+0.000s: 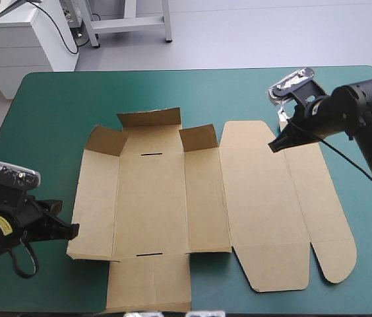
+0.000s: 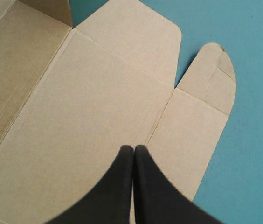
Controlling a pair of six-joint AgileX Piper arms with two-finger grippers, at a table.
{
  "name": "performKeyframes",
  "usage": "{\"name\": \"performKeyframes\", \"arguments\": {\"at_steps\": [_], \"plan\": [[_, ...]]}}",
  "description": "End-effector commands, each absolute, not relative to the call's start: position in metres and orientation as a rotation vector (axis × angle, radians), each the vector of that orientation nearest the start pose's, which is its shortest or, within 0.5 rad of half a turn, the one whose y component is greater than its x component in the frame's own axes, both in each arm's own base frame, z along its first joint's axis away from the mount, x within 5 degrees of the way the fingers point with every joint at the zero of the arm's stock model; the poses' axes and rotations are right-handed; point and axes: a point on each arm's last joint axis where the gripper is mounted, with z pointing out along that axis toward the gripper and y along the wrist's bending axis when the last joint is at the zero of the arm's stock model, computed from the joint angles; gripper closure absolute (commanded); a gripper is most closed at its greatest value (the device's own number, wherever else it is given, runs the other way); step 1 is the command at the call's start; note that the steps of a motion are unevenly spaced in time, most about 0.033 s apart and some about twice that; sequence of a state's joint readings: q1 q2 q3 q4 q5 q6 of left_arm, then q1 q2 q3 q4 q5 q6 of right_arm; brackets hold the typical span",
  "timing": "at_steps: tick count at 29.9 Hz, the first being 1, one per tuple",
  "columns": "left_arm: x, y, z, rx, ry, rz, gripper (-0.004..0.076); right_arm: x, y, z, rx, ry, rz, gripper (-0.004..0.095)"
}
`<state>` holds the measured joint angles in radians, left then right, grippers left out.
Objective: Fold the box
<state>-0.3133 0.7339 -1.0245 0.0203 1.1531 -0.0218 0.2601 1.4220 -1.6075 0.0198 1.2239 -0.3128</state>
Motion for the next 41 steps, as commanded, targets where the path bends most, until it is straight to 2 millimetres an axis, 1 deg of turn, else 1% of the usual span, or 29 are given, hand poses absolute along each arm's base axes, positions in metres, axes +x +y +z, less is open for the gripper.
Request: {"name": "performKeyframes", "arguments": {"at_steps": [1,4,7,10,13,17,22,25,28,31,32,34,35,38,40,41], "plan": [[0.12,-0.031,0.413,0.343,2.253,-0.048,0.0731,0.246,0.065,0.442,-0.601,2.289,0.011,0.0923],[0.138,-0.034,0.415,0.345,2.269,-0.012,0.0728,0.226,0.059,0.438,-0.586,2.288,0.017,0.0923],[0.156,-0.04,0.409,0.369,2.292,0.003,0.0727,0.21,0.055,0.43,-0.583,2.289,0.015,0.0923],[0.17,-0.047,0.402,0.385,2.315,-0.031,0.0727,0.194,0.05,0.421,-0.575,2.274,0.005,0.0923],[0.18,-0.056,0.399,0.424,2.316,-0.086,0.0713,0.179,0.046,0.41,-0.558,2.263,0.0,0.0923],[0.188,-0.064,0.402,0.491,2.299,-0.14,0.0704,0.164,0.04,0.397,-0.531,2.25,-0.015,0.0923],[0.199,-0.067,0.403,0.506,2.337,-0.14,0.0704,0.153,0.036,0.383,-0.523,2.267,-0.029,0.0923],[0.207,-0.056,0.399,0.437,2.389,-0.122,0.0704,0.151,0.035,0.379,-0.52,2.273,-0.029,0.0923],[0.21,-0.033,0.396,0.337,2.441,-0.139,0.0704,0.152,0.035,0.378,-0.519,2.266,-0.029,0.0923],[0.208,-0.012,0.396,0.263,2.471,-0.269,0.0704,0.154,0.035,0.377,-0.519,2.252,-0.037,0.0923],[0.206,-0.001,0.394,0.228,2.484,-0.313,0.0704,0.154,0.035,0.377,-0.519,2.251,-0.037,0.0923],[0.203,0.01,0.391,0.178,2.483,-0.4,0.0704,0.154,0.036,0.376,-0.504,2.251,-0.03,0.0924],[0.2,0.018,0.387,0.151,2.493,-0.444,0.0705,0.155,0.036,0.375,-0.502,2.248,-0.029,0.0923],[0.197,0.038,0.371,0.003,2.525,-0.446,0.0706,0.157,0.035,0.372,-0.505,2.236,-0.046,0.0923],[0.193,0.046,0.356,-0.045,2.578,-0.427,0.0708,0.157,0.035,0.371,-0.506,2.24,-0.046,0.0923],[0.19,0.048,0.345,-0.057,2.624,-0.417,0.0708,0.157,0.035,0.37,-0.506,2.241,-0.046,0.0923]]}}
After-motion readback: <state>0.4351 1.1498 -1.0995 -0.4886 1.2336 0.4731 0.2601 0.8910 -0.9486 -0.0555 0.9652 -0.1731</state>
